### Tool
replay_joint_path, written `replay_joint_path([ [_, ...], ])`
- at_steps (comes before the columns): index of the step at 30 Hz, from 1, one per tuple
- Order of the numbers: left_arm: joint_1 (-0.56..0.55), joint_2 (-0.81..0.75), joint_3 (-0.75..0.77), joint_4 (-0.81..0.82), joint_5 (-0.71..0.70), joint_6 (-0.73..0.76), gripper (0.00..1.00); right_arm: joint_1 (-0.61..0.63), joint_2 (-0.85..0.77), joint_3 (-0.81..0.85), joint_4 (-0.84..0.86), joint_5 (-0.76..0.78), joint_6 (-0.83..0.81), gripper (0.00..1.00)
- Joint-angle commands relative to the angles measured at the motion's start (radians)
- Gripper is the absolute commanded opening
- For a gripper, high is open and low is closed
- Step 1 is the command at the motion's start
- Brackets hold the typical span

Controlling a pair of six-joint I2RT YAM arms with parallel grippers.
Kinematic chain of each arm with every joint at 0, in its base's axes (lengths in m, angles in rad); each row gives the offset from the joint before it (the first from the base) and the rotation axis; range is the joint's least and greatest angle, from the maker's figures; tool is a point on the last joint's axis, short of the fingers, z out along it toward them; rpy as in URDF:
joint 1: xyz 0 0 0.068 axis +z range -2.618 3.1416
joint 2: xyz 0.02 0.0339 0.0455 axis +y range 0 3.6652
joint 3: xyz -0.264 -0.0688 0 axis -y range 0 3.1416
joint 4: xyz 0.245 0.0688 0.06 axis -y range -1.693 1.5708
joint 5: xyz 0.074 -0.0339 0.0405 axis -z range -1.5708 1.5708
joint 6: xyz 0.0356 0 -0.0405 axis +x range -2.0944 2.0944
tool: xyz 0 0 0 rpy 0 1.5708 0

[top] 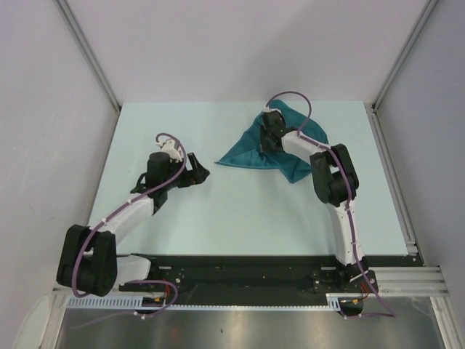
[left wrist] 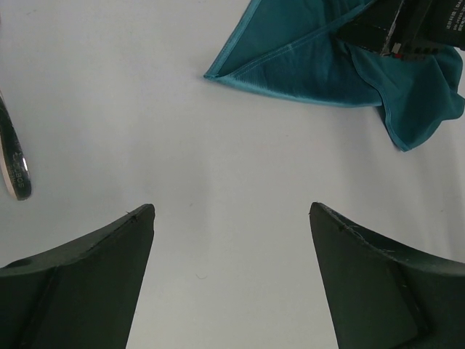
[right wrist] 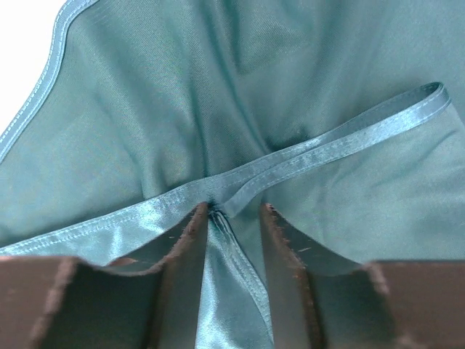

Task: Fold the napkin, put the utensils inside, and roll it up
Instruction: Flatten the napkin out

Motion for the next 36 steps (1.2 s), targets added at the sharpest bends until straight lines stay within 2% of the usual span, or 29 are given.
replay_joint_path([
  [1,-0.001,0.021,0.007,0.036,0.013,-0.009,0.92,-0.001,0.010,0.032,0.011,-0.005,-0.002,0.33],
  [2,-0.001,0.025,0.013,0.037,0.016,-0.009,0.91,-0.001,0.005,0.029,0.015,-0.005,-0.003,0.28],
  [4,-0.001,0.056,0.023,0.036,-0.004,-0.008,0.88,0.004,-0.015,0.018,0.023,0.001,-0.011,0.23],
  [6,-0.003,0.088,0.049,0.033,-0.007,-0.005,0.79,0.008,-0.030,0.009,0.028,0.005,-0.014,0.18],
  [13,-0.009,0.309,0.200,0.013,0.022,-0.018,0.71,0.021,-0.162,-0.060,0.048,0.028,-0.028,0.14],
  [26,-0.049,0.568,0.342,0.137,0.111,-0.149,0.65,0.033,-0.398,-0.287,0.060,0.046,-0.033,0.12],
  [36,-0.058,0.620,0.365,0.128,-0.007,-0.169,0.64,0.042,-0.634,-0.447,0.043,0.080,-0.034,0.04],
])
